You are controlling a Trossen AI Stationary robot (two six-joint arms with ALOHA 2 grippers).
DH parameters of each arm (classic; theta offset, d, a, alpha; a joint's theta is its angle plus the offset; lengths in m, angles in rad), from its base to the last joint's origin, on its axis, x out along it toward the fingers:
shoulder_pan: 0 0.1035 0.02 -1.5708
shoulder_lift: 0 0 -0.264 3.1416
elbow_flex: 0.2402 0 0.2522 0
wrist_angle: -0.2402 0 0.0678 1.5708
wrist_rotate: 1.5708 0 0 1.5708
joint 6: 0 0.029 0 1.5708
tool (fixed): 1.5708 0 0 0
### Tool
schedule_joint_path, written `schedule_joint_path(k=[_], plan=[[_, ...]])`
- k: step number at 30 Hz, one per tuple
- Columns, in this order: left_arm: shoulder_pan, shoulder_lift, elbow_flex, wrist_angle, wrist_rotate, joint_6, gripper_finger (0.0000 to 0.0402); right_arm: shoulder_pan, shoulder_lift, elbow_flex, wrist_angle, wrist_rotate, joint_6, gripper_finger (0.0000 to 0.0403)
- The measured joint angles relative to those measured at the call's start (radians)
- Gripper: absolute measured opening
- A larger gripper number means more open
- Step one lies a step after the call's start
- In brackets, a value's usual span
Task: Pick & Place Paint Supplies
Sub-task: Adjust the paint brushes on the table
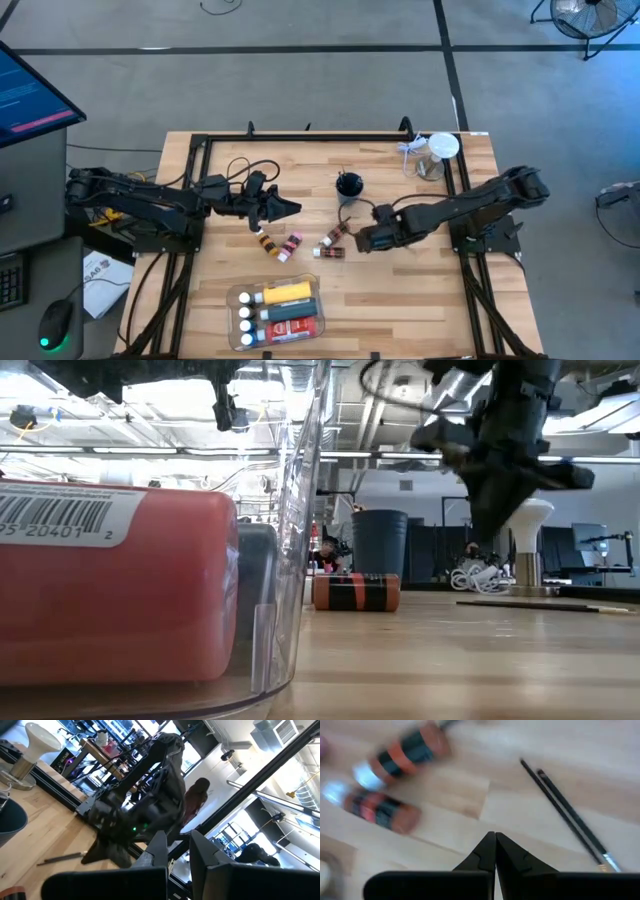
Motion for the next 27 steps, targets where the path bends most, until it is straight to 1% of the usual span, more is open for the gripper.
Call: schedule_joint_path(k=[3,10,13,17,20,22,24,27], plan=[[0.0,0.0,0.0,0.0,0.0,0.001,0.0002,0.0,-0.052,0.001,-0.042,0.066,0.056,0.0001],[0.0,0.0,0.0,0.0,0.001,0.001,0.0002,-0.01,-0.149,0.002,-0.147,0.145,0.094,0.0004],[0.0,0.0,0.0,0.0,0.001,0.001,0.0002,-0.022,-0.177,0.002,-0.221,0.185,0.143,0.0002],[0.0,0.0,0.0,0.0,0.001,0.002,0.0002,-0.064,-0.194,0.002,-0.443,0.193,0.29,0.0001],[0.0,0.0,0.0,0.0,0.002,0.002,0.0002,-0.108,-0.168,0.002,-0.63,0.225,0.404,0.0001],[0.0,0.0,0.0,0.0,0.002,0.002,0.0002,-0.145,-0.143,0.002,-0.691,0.246,0.458,0.0001],[0.0,0.0,0.0,0.0,0.006,0.002,0.0002,-0.193,-0.122,-0.006,-0.679,0.259,0.456,0.0001],[0.0,0.0,0.0,0.0,0.012,0.002,0.0002,-0.274,-0.101,-0.039,-0.51,0.259,0.342,0.0001]])
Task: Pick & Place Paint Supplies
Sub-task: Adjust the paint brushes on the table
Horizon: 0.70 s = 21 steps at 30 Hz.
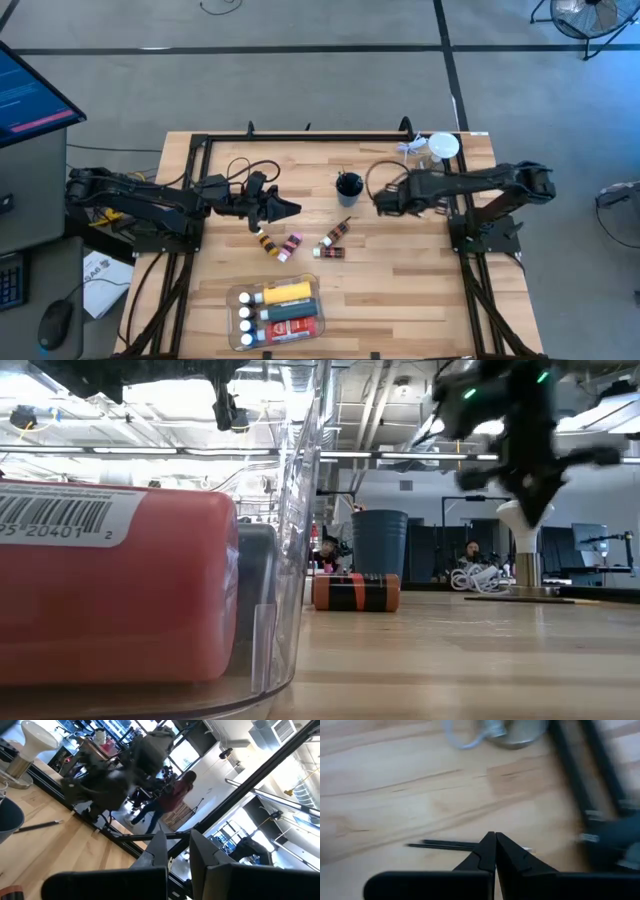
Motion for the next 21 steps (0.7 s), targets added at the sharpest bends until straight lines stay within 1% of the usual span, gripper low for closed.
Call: schedule_joint_path(k=[2,4,8,10,15,18,21], plan=[[0.0,0.0,0.0,0.0,0.003,0.0,0.0002,-0.05,0.022,-0.024,0.119,0.0,-0.088,0.0001],[0.0,0.0,0.0,0.0,0.003,-0.002,0.0002,-0.093,0.055,-0.032,0.179,0.001,-0.133,0.0],[0.0,0.0,0.0,0.0,0.015,-0.03,0.0002,-0.173,0.126,-0.048,0.169,0.002,-0.128,0.0],[0.0,0.0,0.0,0.0,0.024,-0.049,0.0002,-0.214,0.159,-0.072,0.195,-0.005,-0.175,0.0],[-0.001,-0.008,0.0,0.0,0.034,-0.057,0.0002,-0.302,0.209,-0.132,0.288,-0.067,-0.241,0.0],[-0.002,-0.013,0.002,0.0,0.034,-0.068,0.0002,-0.348,0.205,-0.177,0.412,-0.134,-0.277,0.0],[-0.002,-0.015,0.002,0.003,0.034,-0.068,0.0002,-0.37,0.187,-0.202,0.457,-0.161,-0.286,0.0]])
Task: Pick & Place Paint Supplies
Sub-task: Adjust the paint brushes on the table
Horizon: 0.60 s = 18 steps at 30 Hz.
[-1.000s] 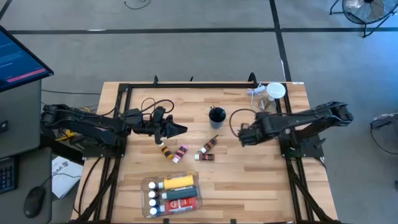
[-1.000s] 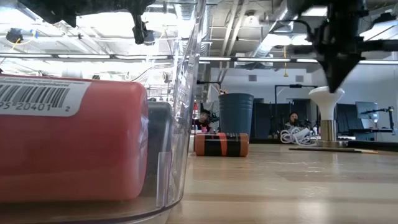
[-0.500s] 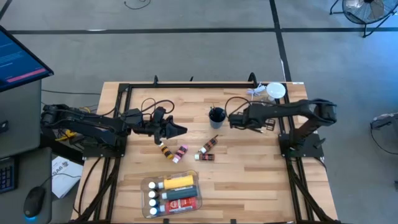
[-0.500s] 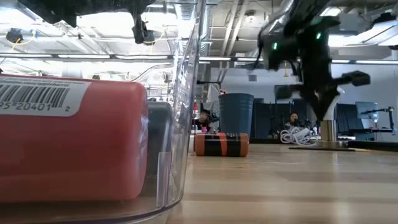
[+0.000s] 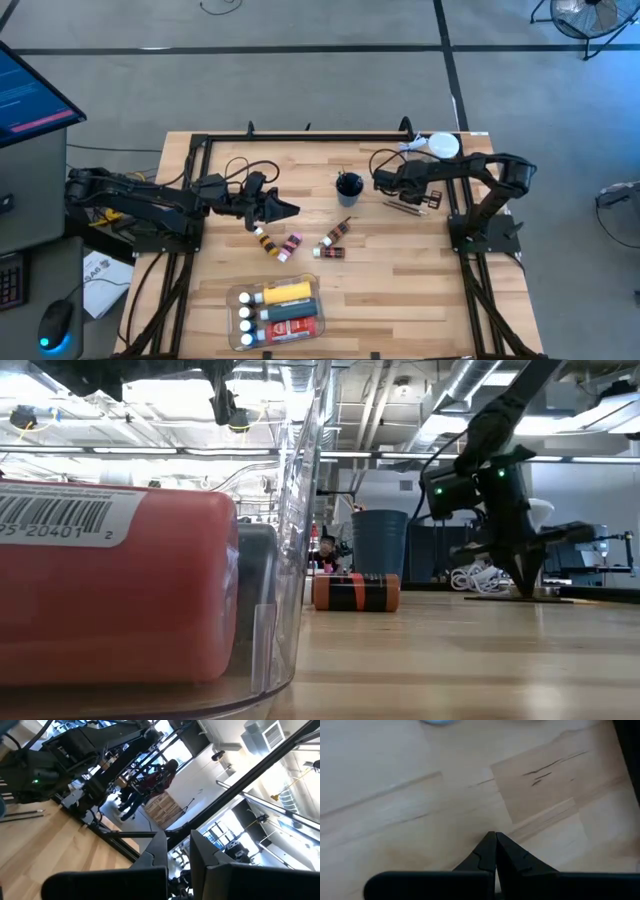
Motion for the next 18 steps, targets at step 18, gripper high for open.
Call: schedule_joint_path(k=[18], plan=[[0.002,0.0,0.0,-0.001,0.0,0.015,0.0002,-0.011,-0.034,-0.019,-0.014,-0.034,-0.04,0.0]])
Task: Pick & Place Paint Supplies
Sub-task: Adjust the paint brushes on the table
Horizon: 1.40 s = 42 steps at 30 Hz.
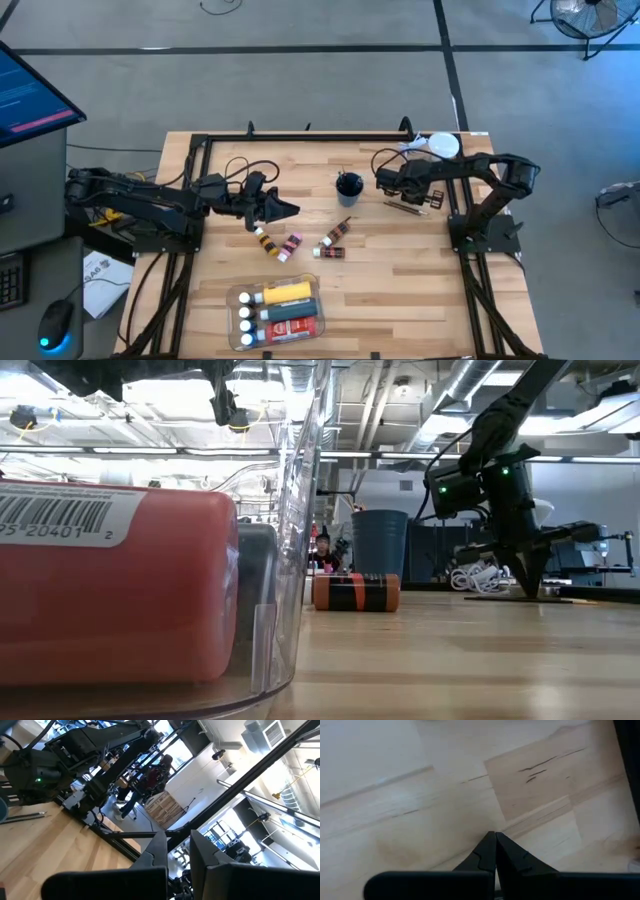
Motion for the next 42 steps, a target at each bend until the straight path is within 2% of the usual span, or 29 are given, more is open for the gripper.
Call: schedule_joint_path(k=[9,19,42], plan=[[0.0,0.0,-0.001,0.0,0.003,0.0,0.0002,0.035,-0.009,-0.003,-0.073,-0.049,-0.008,0.0],[0.0,0.0,-0.001,0.002,0.002,0.008,0.0002,0.139,-0.009,-0.002,-0.073,-0.12,-0.006,0.0],[0.0,0.0,-0.002,0.001,-0.001,0.031,0.0002,0.337,-0.02,0.0,-0.021,-0.138,0.161,0.0]])
